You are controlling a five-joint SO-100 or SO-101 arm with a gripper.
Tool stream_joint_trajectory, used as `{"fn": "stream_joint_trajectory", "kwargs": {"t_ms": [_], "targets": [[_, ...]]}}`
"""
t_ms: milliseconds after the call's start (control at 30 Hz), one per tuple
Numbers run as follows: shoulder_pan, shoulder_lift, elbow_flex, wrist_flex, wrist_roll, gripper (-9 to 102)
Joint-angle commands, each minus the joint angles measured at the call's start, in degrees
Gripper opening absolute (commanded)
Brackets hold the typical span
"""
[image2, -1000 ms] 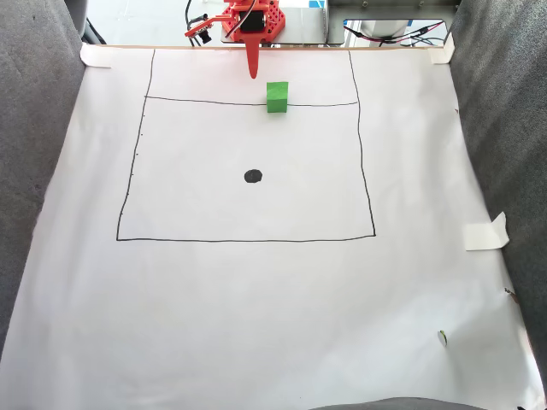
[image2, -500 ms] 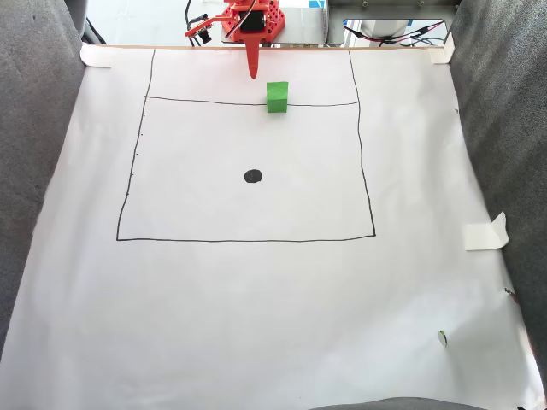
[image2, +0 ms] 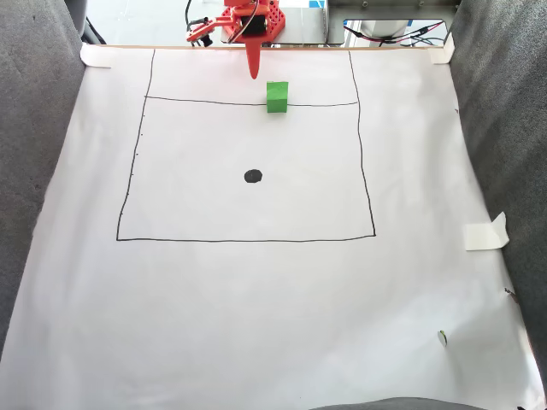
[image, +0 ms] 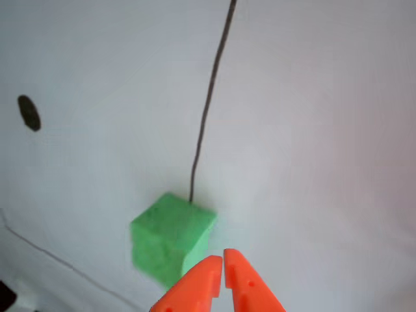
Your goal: Grasp the colored block, Place it on the black dot, and then return the arm to the default position.
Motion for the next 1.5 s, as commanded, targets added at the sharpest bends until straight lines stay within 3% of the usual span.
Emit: {"fn": "stream_joint_trajectory", "kwargs": {"t_ms": [0, 333, 667, 1300, 1467], "targets": [[-2.72, -8.88, -19.34, 9.40, 3.25, 0], [-8.96, -39.20, -46.76, 22.24, 9.49, 0], [-9.58, -57.39, -47.72, 14.68, 12.04, 0], [-10.72, -60.21, -46.76, 11.25, 13.27, 0], [-10.11, -60.03, -45.97, 11.43, 13.62, 15]]}}
